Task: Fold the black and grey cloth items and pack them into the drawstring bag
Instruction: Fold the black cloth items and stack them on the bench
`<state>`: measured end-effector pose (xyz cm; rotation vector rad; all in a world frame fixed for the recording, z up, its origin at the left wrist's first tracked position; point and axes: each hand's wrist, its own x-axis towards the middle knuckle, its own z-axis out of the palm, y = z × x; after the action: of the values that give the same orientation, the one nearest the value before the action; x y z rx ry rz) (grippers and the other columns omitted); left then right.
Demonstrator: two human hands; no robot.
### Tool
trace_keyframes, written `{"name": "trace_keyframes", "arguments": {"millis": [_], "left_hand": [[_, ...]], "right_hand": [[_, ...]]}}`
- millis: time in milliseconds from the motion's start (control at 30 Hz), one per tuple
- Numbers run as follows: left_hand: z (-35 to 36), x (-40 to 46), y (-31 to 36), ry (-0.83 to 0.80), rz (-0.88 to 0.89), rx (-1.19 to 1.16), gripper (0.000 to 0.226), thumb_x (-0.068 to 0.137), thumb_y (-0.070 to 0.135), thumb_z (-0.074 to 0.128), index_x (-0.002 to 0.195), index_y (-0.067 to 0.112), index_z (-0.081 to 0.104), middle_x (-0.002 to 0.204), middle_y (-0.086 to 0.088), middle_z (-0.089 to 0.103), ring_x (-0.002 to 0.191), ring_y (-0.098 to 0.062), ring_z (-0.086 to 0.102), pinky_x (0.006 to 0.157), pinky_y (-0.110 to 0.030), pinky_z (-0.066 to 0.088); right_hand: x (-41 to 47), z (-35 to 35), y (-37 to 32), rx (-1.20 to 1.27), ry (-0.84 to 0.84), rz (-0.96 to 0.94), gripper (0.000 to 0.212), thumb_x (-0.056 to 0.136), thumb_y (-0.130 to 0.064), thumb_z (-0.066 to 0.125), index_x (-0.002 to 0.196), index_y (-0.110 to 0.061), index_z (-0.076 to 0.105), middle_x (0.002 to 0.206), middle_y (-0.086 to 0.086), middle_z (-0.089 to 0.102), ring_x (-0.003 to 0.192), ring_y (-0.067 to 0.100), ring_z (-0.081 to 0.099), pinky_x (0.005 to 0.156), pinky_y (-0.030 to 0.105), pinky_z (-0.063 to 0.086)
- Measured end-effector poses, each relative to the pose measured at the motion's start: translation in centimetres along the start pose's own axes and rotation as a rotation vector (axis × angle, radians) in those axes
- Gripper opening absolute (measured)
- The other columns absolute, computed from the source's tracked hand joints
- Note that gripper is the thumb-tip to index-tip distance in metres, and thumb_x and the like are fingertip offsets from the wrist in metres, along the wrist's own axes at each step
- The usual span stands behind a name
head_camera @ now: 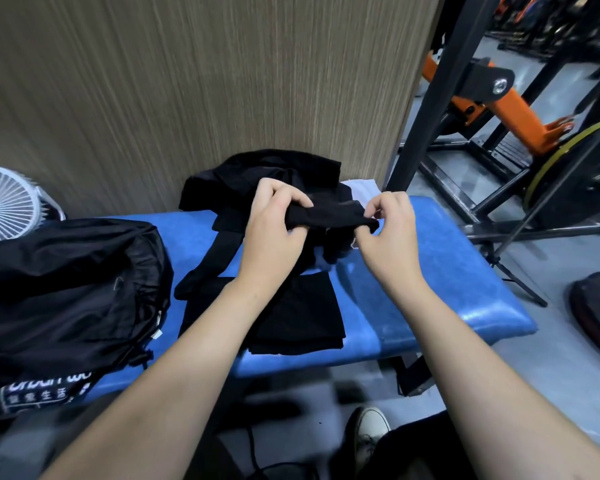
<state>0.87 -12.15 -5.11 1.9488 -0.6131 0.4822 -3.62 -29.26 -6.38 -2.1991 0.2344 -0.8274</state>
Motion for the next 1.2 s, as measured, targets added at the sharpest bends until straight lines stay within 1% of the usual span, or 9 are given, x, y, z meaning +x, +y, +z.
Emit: {"name": "trace_keyframes", "arguments": {"millis": [100, 233, 333, 433, 600, 733, 900, 1000, 1200], "left_hand": [[-0.8, 0.0, -0.2, 0.019, 0.038, 0.039, 0.030, 0.073, -0.006, 0.072, 0.089, 0.017, 0.062, 0.103, 0.010, 0.043, 0.098, -0.008, 0.050, 0.082, -0.008, 0.035], [-1.2, -0.2, -0.1, 0.025, 0.079, 0.059, 0.027, 0.072, -0.008, 0.072, 0.087, 0.012, 0.061, 0.107, 0.003, 0.047, 0.105, -0.019, 0.051, 0.082, -0.005, 0.037], [-1.6, -0.2, 0.1, 0.006, 0.094, 0.027, 0.022, 0.076, -0.004, 0.071, 0.086, 0.012, 0.062, 0.109, 0.005, 0.053, 0.109, -0.016, 0.053, 0.091, -0.012, 0.038], [-2.2, -0.4, 0.4, -0.070, 0.059, -0.055, 0.021, 0.081, -0.004, 0.066, 0.089, 0.014, 0.061, 0.096, 0.009, 0.063, 0.096, -0.010, 0.061, 0.084, -0.022, 0.048], [-3.0, -0.7, 0.6, -0.082, -0.013, -0.082, 0.018, 0.088, 0.005, 0.064, 0.096, 0.020, 0.057, 0.086, 0.013, 0.064, 0.084, -0.010, 0.063, 0.075, -0.029, 0.051], [-3.3, -0.6, 0.9, -0.037, -0.038, -0.141, 0.018, 0.087, 0.001, 0.061, 0.096, 0.017, 0.057, 0.085, 0.013, 0.062, 0.082, -0.011, 0.061, 0.075, -0.034, 0.051], [-3.5, -0.6, 0.8, -0.001, -0.079, -0.155, 0.017, 0.089, 0.004, 0.060, 0.096, 0.019, 0.056, 0.085, 0.005, 0.062, 0.078, -0.019, 0.059, 0.074, -0.042, 0.050], [-3.9, -0.3, 0.5, 0.055, -0.117, -0.162, 0.015, 0.090, 0.008, 0.061, 0.095, 0.021, 0.056, 0.087, 0.007, 0.062, 0.079, -0.018, 0.059, 0.074, -0.037, 0.050], [-4.5, 0.3, -1.2, 0.130, -0.214, -0.155, 0.011, 0.093, 0.014, 0.061, 0.101, 0.019, 0.055, 0.089, 0.016, 0.062, 0.085, 0.002, 0.057, 0.074, -0.010, 0.043]], "right_hand": [[0.0, 0.2, -0.2, 0.021, 0.054, 0.093, 0.019, 0.072, -0.005, 0.048, 0.084, -0.021, 0.047, 0.098, -0.002, 0.050, 0.097, 0.025, 0.051, 0.087, 0.049, 0.047], [0.0, 0.3, -0.7, 0.126, 0.076, 0.214, 0.024, 0.072, -0.008, 0.037, 0.086, -0.027, 0.043, 0.086, -0.003, 0.061, 0.083, 0.027, 0.056, 0.083, 0.057, 0.048], [-0.2, 0.4, -1.1, 0.047, 0.082, 0.204, 0.024, 0.071, -0.010, 0.033, 0.088, -0.025, 0.041, 0.078, -0.001, 0.058, 0.078, 0.029, 0.053, 0.080, 0.055, 0.048], [-0.3, 0.7, -1.0, -0.050, 0.057, 0.178, 0.022, 0.071, -0.012, 0.034, 0.088, -0.025, 0.041, 0.086, -0.001, 0.059, 0.082, 0.028, 0.052, 0.083, 0.052, 0.046], [-0.2, 0.9, 0.2, -0.090, -0.130, 0.269, 0.023, 0.074, -0.026, 0.048, 0.097, -0.028, 0.050, 0.102, -0.004, 0.060, 0.095, 0.027, 0.057, 0.094, 0.049, 0.044], [-0.1, 1.1, 0.9, -0.172, -0.234, 0.260, 0.030, 0.075, -0.037, 0.065, 0.098, -0.028, 0.048, 0.110, -0.004, 0.057, 0.101, 0.025, 0.053, 0.086, 0.042, 0.038], [-0.4, 1.5, 0.8, -0.282, -0.323, 0.236, 0.026, 0.078, -0.017, 0.060, 0.093, -0.033, 0.045, 0.103, -0.004, 0.059, 0.097, 0.028, 0.054, 0.082, 0.042, 0.040], [0.0, 0.6, 0.4, -0.155, -0.180, 0.326, 0.012, 0.079, -0.013, 0.052, 0.083, -0.023, 0.058, 0.075, -0.005, 0.061, 0.083, 0.030, 0.058, 0.077, 0.040, 0.048], [0.6, -1.6, 0.6, 0.114, -0.044, 0.431, 0.017, 0.082, -0.010, 0.057, 0.073, -0.022, 0.066, 0.068, -0.007, 0.063, 0.064, 0.012, 0.053, 0.056, 0.025, 0.039]]}}
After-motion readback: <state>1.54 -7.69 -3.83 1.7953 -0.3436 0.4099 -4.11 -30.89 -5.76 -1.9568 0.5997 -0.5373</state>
